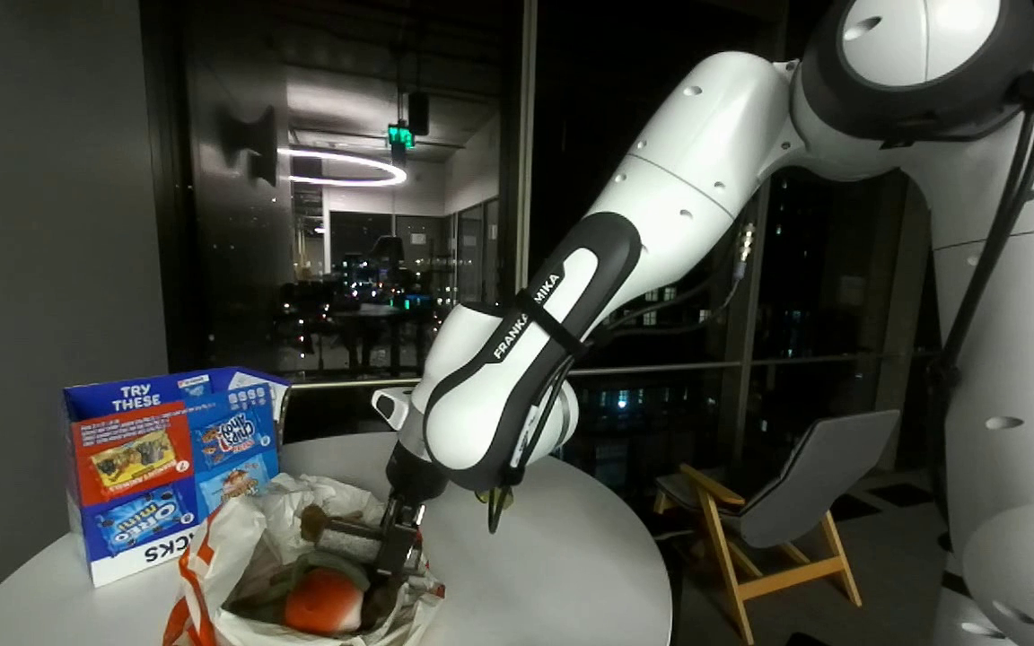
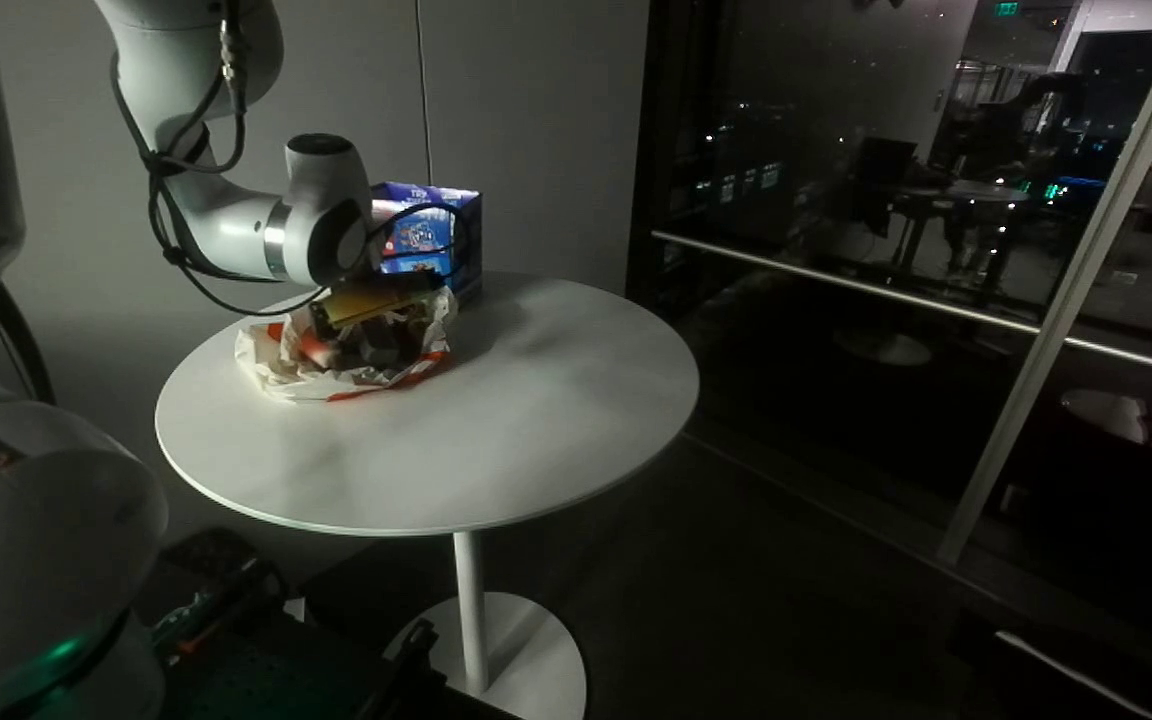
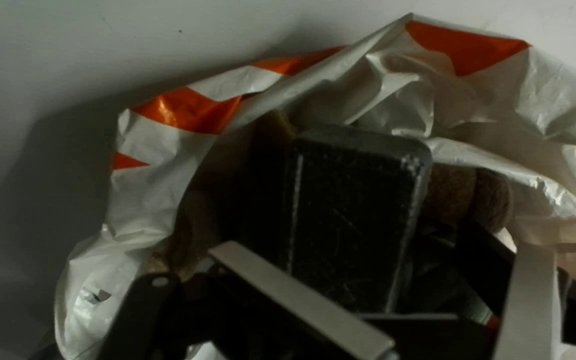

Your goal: Put the objects on the table inside the bag

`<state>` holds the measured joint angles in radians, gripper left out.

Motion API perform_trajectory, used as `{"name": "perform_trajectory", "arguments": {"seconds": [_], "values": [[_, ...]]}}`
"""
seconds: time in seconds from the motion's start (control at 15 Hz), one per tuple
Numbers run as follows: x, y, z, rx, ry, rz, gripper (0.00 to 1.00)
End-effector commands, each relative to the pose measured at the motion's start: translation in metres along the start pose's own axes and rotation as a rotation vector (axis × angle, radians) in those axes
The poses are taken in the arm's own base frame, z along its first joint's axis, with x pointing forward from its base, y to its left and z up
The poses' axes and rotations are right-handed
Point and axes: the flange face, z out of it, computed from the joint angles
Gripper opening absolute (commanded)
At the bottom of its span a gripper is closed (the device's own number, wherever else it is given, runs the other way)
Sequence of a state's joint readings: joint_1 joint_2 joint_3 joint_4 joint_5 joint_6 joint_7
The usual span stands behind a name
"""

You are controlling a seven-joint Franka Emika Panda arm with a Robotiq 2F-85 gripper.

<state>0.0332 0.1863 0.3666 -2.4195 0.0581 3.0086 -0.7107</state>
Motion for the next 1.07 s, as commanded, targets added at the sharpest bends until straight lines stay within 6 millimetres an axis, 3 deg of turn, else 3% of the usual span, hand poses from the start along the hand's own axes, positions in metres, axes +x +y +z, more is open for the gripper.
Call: {"name": "perform_trajectory", "arguments": {"seconds": [0.0, 0.33, 0.6, 0.8, 1.0], "values": [[0.005, 0.001, -0.018, -0.031, 0.049, -0.018, 1.00], [0.004, 0.003, -0.055, -0.093, 0.084, 0.075, 1.00], [-0.018, 0.019, -0.081, -0.119, 0.070, 0.313, 1.00], [-0.042, 0.026, -0.090, -0.092, -0.020, 0.464, 1.00], [-0.059, 0.023, -0.085, 0.010, -0.150, 0.588, 1.00]]}}
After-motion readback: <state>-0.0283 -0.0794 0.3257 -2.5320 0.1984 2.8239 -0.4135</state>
